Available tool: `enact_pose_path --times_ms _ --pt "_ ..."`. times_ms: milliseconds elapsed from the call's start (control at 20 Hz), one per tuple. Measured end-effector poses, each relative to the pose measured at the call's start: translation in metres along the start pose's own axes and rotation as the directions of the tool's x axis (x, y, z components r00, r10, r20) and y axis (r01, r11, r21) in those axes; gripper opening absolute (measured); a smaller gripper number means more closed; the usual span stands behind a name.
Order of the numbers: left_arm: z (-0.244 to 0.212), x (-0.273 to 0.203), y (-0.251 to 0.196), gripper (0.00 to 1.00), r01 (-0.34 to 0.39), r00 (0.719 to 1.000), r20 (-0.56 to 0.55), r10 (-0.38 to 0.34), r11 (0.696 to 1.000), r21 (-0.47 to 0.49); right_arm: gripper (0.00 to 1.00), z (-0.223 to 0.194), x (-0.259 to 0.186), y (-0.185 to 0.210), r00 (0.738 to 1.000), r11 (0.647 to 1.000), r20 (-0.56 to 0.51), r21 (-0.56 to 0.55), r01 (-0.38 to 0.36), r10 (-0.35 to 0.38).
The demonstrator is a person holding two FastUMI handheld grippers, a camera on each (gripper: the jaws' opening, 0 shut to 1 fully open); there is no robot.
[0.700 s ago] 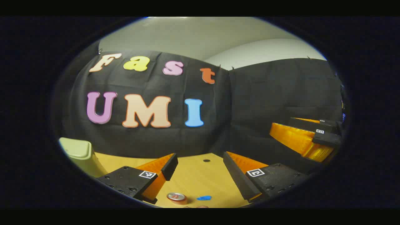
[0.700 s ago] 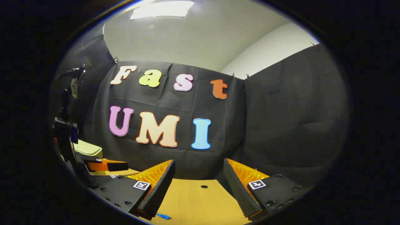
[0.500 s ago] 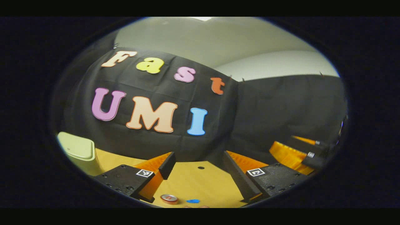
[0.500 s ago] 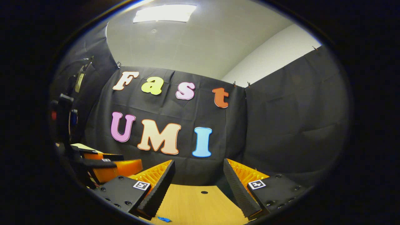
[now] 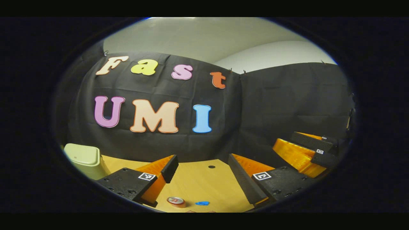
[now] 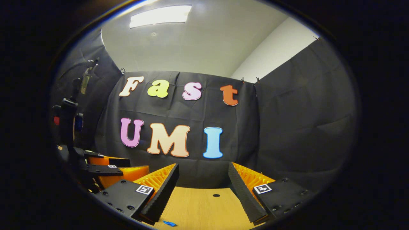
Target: Press the lid of the desktop garbage bin to open it, pick up the crumpled paper on the desktop and throw it into the bin, then pick up the pop can on the desktop and drop it into the bin, and finally close the garbage bin lid.
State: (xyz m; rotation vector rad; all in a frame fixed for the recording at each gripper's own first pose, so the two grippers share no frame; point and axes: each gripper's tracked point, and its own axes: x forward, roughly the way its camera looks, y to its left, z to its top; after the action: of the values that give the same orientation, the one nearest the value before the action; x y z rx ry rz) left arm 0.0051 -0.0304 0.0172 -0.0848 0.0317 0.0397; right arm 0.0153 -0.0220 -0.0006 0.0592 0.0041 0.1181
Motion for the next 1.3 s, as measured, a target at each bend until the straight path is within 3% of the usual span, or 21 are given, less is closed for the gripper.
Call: enact_pose_path --times_ms 250,500,700,900,1300 --pt "-0.007 0.003 0.015 0.94 -0.060 0.998 0.026 0.058 0.997 0.056 0.99 -0.012 0.004 0.003 0.999 1.000 -0.019 0.007 -0.027 0.028" --pt "-0.021 -0.011 0.071 0.94 -0.225 0.974 0.025 0.223 0.972 0.065 0.99 -0.026 0.021 0.033 0.991 0.992 -0.049 0.015 -0.122 0.122" --pt "-0.016 -0.026 0.100 0.94 -0.303 0.953 0.035 0.301 0.948 0.094 1.00 -0.034 0.037 0.047 0.982 0.985 -0.074 0.044 -0.168 0.171" --pt "-0.013 -0.036 0.116 0.94 -0.354 0.935 0.046 0.351 0.929 0.109 0.98 -0.036 0.052 0.044 0.985 0.987 -0.072 0.037 -0.156 0.159" --pt "-0.002 -0.042 0.122 0.94 -0.381 0.925 0.068 0.375 0.915 0.135 0.98 -0.038 0.060 0.024 0.991 0.994 -0.087 0.043 -0.099 0.103"
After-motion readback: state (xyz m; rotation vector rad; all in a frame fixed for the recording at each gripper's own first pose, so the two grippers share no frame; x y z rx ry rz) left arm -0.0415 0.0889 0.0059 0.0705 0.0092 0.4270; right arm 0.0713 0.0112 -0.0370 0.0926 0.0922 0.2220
